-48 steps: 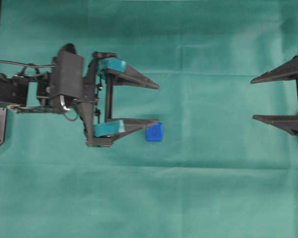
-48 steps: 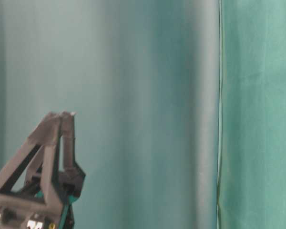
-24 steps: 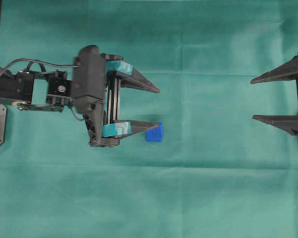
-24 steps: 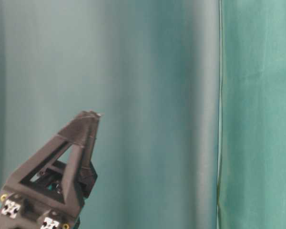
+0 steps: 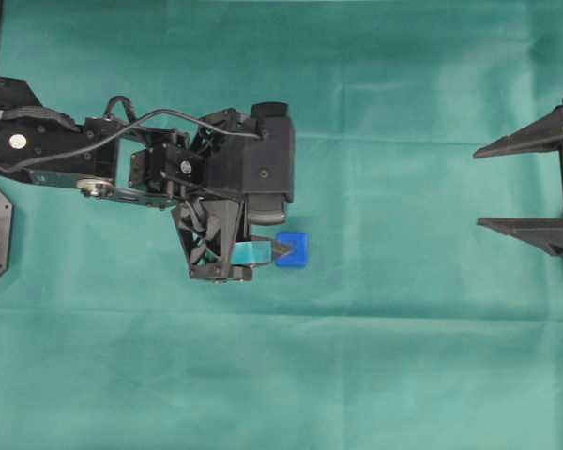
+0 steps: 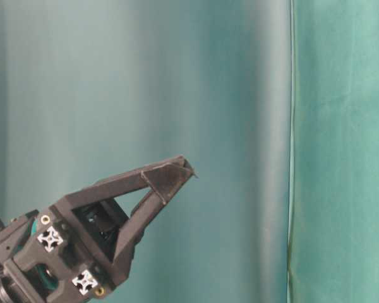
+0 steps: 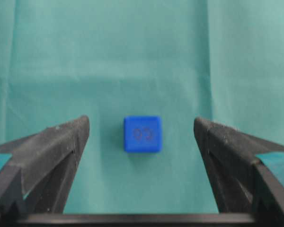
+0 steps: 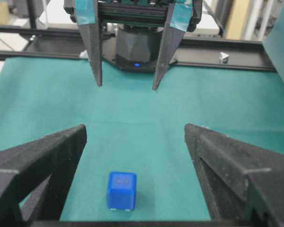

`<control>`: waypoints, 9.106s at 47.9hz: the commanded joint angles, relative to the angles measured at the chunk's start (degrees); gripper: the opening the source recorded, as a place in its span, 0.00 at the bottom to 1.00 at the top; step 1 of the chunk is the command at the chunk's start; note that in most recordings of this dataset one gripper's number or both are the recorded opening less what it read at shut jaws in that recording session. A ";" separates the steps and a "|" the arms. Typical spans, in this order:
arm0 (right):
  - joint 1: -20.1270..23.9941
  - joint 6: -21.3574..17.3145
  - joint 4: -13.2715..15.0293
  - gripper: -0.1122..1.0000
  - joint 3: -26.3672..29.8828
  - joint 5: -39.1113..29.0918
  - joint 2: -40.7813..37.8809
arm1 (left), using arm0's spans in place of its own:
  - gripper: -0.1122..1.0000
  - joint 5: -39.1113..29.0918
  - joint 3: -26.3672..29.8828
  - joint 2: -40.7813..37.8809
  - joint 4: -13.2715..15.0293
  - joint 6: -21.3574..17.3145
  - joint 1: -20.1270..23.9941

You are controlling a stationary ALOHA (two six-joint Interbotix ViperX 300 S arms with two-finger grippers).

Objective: Handover the blue block to the right arm after grasping it with the left arm, then place it in the designated position.
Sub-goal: 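Lower the open left gripper around the blue cube, then close the left gripper on the blue cube, then lift the cube with the left gripper and rotate it toward the right arm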

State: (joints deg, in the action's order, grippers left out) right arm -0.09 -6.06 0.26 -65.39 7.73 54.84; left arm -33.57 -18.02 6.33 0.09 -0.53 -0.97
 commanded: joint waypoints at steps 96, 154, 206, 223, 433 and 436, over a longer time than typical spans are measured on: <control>-0.09 0.18 0.09 0.94 1.41 -1.05 -0.35 | 1.00 3.96 -1.14 -2.11 -0.18 0.70 -0.18; -0.09 0.18 0.26 0.94 1.05 -1.32 -2.11 | 1.00 21.18 -8.09 -17.23 -0.18 0.62 0.53; -0.09 0.18 0.26 0.94 1.05 -1.32 -2.29 | 0.52 23.29 -8.53 -21.09 -0.26 0.26 0.44; -0.09 0.18 0.26 0.94 1.05 -1.32 -2.29 | 0.52 19.95 -8.26 -17.31 -0.18 0.62 0.35; -0.09 0.35 5.63 0.94 2.37 -1.32 -2.29 | 0.52 36.91 -21.27 19.25 0.26 2.81 0.35; -0.09 0.35 5.63 0.94 2.37 -1.32 -2.29 | 0.52 36.91 -21.27 19.25 0.26 2.81 0.35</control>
State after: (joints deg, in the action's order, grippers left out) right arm -0.09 -5.80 5.80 -64.60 6.15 52.82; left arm 2.81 -39.99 24.87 0.26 2.37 -0.53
